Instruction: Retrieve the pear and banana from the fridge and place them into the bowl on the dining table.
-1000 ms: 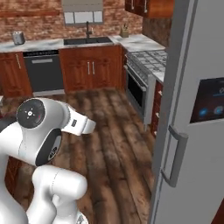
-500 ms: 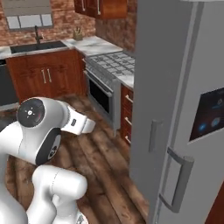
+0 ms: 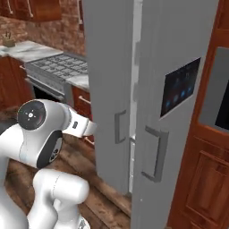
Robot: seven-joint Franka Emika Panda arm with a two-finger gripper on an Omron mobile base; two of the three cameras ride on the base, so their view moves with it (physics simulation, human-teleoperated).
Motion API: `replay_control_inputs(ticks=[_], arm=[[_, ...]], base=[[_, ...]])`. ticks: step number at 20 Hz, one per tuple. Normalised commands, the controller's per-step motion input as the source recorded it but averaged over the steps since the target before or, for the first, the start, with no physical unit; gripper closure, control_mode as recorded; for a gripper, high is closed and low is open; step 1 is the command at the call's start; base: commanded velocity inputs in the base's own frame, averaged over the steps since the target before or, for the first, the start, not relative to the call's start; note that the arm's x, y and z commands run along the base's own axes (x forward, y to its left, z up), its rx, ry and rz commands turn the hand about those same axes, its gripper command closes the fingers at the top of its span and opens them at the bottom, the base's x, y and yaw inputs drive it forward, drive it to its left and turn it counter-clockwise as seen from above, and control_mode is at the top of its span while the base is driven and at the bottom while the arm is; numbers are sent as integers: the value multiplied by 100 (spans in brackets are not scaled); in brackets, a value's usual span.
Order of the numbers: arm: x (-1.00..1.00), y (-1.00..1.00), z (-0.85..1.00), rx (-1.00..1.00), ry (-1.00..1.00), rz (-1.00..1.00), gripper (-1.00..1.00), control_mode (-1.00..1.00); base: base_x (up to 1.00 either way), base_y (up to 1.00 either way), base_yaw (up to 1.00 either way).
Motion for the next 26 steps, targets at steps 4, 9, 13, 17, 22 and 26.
replay_control_inputs(ticks=[4,9,13,17,22,26], arm=[[0,0,0,0,0,0,-100,100],[0,0,0,0,0,0,-100,100],[0,0,0,0,0,0,-100,100],[0,0,0,0,0,0,-100,100],[0,0,0,0,0,0,-100,100],[0,0,0,0,0,0,-100,100]], base=[[35,16,-62],[60,53,-59],[64,83,-55],[60,82,-47],[23,21,-24],[0,-24,-1]])
